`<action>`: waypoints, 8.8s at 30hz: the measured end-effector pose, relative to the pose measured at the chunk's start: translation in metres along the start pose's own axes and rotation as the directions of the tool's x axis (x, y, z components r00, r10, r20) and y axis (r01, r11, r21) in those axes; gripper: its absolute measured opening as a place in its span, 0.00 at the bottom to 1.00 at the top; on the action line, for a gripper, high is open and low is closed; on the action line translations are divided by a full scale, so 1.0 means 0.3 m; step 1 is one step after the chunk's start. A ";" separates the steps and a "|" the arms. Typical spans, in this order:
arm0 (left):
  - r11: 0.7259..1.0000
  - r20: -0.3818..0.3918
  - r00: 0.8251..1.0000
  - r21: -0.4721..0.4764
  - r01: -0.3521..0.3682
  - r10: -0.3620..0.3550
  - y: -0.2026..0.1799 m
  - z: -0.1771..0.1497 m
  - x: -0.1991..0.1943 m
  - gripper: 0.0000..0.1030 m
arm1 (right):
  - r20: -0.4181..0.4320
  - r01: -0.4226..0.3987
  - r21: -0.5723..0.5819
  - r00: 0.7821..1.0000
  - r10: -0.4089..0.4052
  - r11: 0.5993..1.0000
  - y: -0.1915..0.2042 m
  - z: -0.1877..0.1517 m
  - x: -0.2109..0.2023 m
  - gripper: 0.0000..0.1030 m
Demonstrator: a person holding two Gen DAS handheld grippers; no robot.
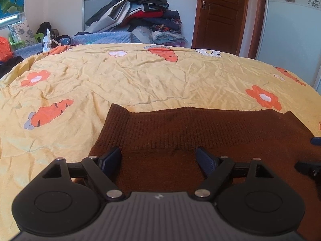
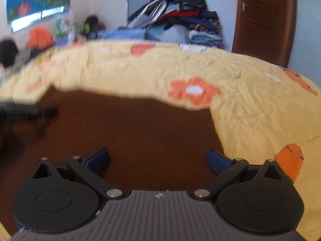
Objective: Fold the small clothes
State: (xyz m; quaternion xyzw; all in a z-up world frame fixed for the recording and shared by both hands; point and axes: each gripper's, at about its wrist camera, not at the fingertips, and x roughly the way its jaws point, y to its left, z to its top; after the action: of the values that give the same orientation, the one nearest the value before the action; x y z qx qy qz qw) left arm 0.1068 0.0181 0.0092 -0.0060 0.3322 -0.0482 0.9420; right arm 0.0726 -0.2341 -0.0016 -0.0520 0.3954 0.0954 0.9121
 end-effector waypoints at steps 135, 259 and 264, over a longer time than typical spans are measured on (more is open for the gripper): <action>0.853 0.125 0.992 -0.518 0.054 0.013 0.055 -0.254 -0.542 0.14 | 0.217 -0.453 0.296 0.889 0.402 0.841 -0.061 -0.186 -0.539 1.00; 0.927 0.072 0.931 0.141 0.346 -0.358 -0.150 -0.294 -0.375 0.70 | 0.190 -0.447 0.619 0.883 0.430 0.645 -0.309 -0.075 -0.176 0.57; 0.926 0.067 0.933 0.164 0.340 -0.354 -0.161 -0.304 -0.387 0.77 | 0.131 -0.429 0.577 0.888 0.440 0.695 -0.265 -0.060 -0.148 0.27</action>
State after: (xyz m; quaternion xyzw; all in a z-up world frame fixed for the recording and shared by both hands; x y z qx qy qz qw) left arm -0.0443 -0.0172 0.0128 0.0040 0.2761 -0.2386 0.9310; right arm 0.0472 -0.3208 0.0201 0.3282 0.4139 0.1796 0.8299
